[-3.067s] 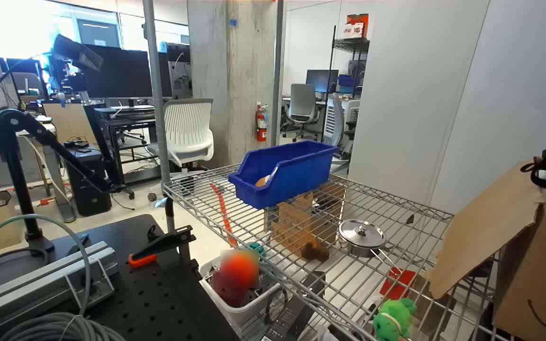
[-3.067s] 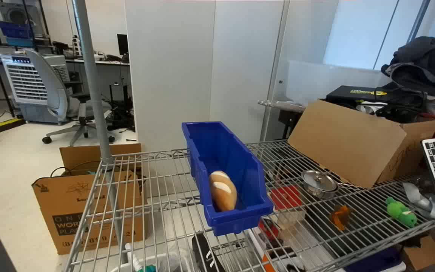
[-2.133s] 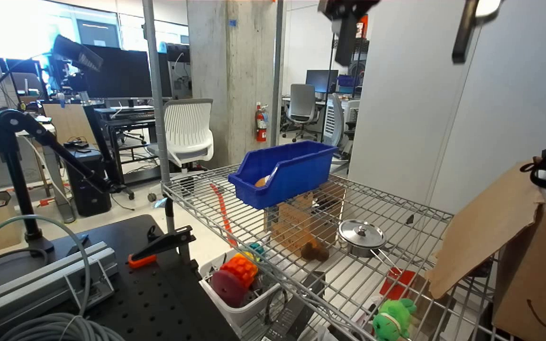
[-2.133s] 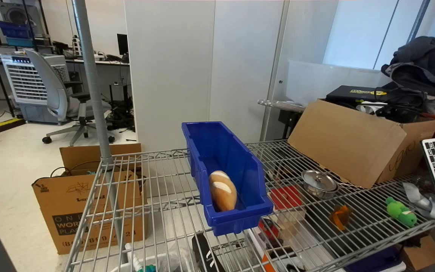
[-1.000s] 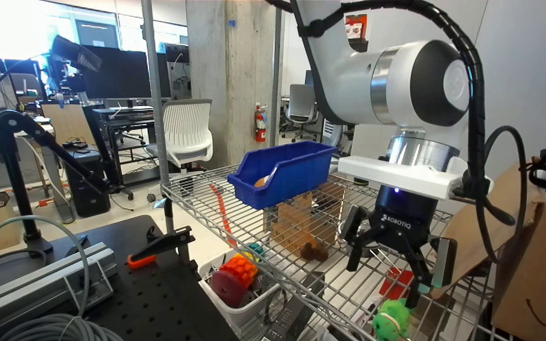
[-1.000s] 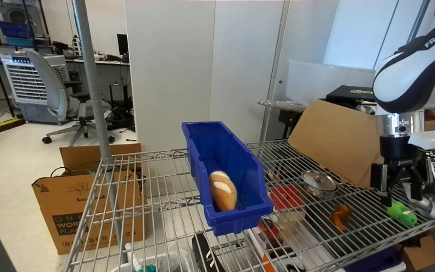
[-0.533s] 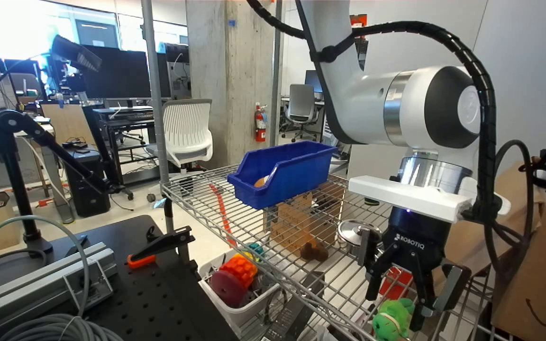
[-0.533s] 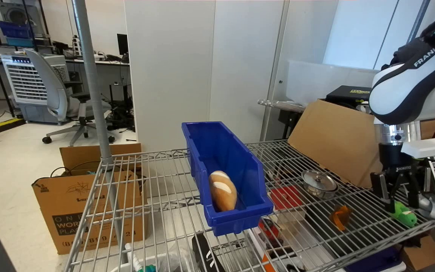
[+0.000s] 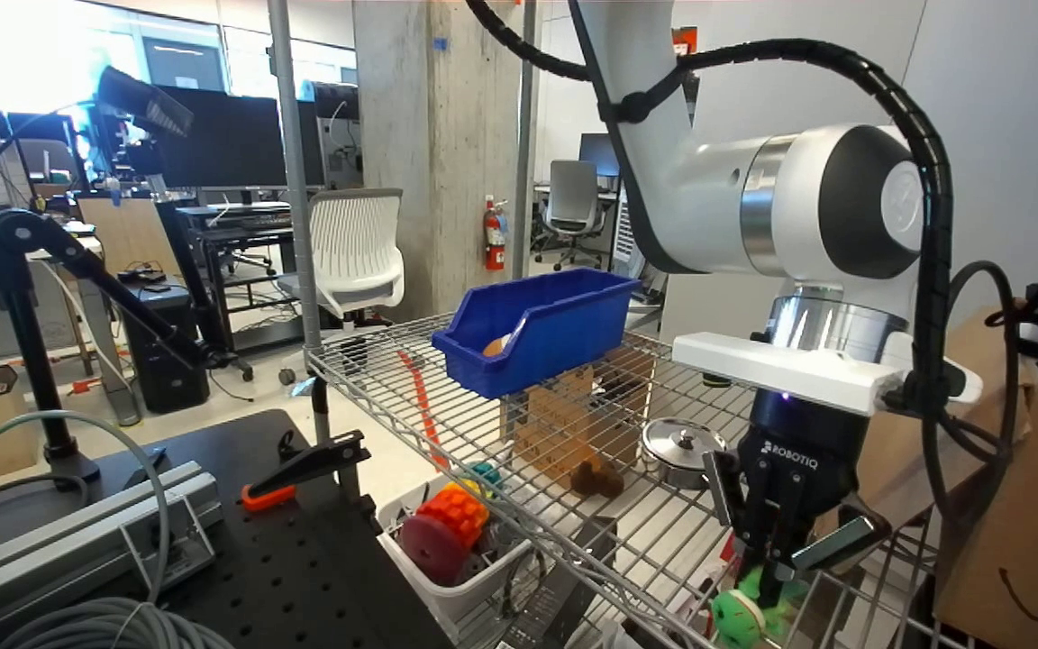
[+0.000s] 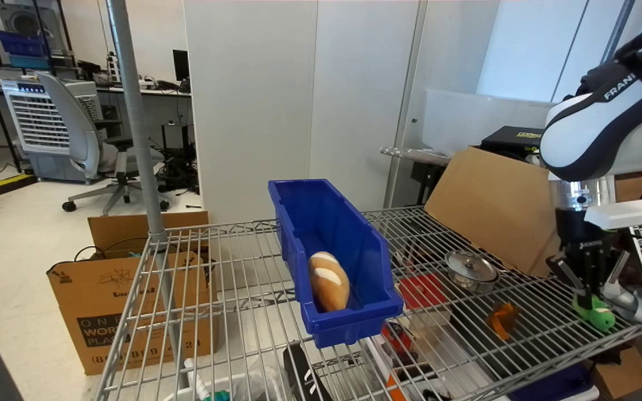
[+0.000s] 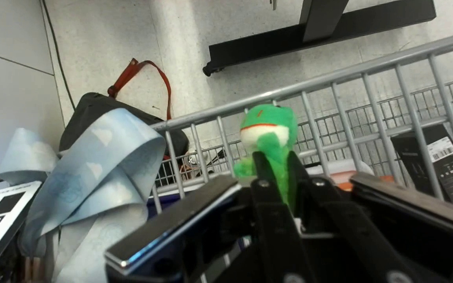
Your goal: Move the green doll to the right of the blue box
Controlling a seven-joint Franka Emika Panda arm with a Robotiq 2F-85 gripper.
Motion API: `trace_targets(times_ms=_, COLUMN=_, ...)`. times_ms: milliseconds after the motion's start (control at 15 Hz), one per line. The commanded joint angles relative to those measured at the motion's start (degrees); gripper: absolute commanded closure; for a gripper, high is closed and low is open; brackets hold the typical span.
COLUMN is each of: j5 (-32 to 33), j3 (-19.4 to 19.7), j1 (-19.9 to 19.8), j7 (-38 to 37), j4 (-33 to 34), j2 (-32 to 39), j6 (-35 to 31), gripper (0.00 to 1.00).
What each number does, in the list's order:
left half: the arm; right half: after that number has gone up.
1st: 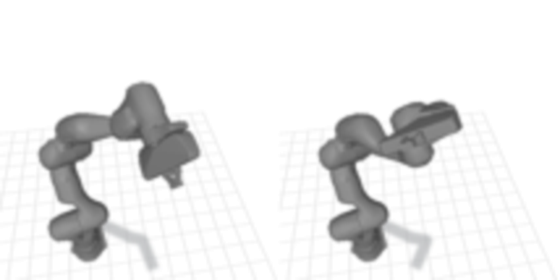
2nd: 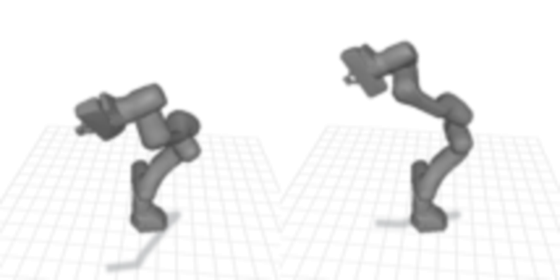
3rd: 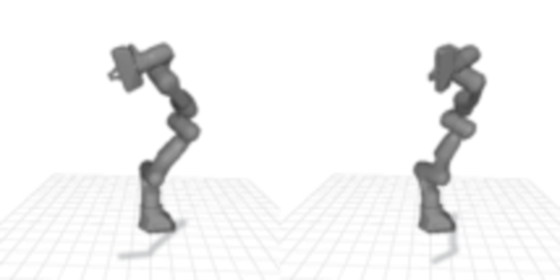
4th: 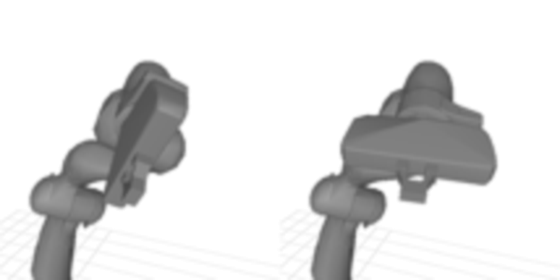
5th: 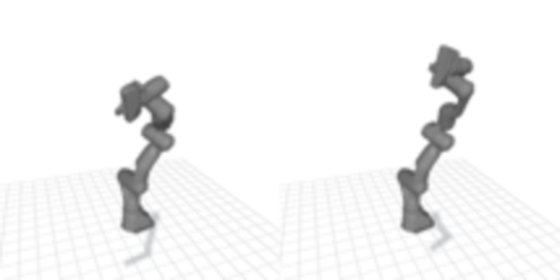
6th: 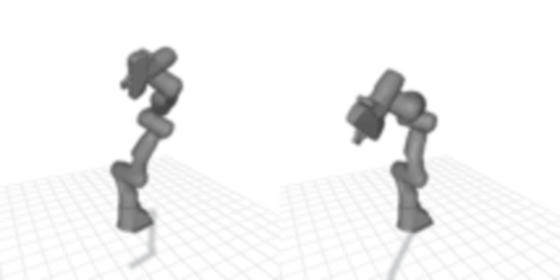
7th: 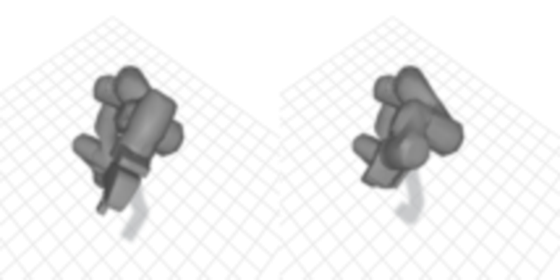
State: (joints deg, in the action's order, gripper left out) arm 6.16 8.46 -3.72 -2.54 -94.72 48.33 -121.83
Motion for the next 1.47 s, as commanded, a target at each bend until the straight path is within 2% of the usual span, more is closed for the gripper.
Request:
trace_targets(times_ms=0, j5=1.33, j3=-1.53, j1=1.64, j7=0.58, j4=-2.17, j2=-5.88, j6=-1.42, gripper=0.99)
trace_targets(times_ms=267, j5=0.96, j3=-6.67, j1=4.74, j7=4.16, j4=-6.83, j2=-13.74, j6=-5.72, gripper=0.98)
trace_targets(times_ms=467, j5=0.14, j3=-11.18, j1=7.43, j7=6.91, j4=-5.94, j2=-14.85, j6=-5.91, gripper=0.98)
trace_targets(times_ms=600, j5=-0.38, j3=-13.39, j1=9.17, j7=7.91, j4=-3.15, j2=-12.93, j6=-4.68, gripper=0.98)
trace_targets(times_ms=867, j5=-1.17, j3=-15.26, j1=10.84, j7=9.02, j4=2.83, j2=-7.3, j6=-3.5, gripper=0.98)
trace_targets(times_ms=1400, j5=-0.78, j3=-14.82, j1=11.12, j7=11.74, j4=16.99, j2=5.84, j6=0.34, gripper=0.98)
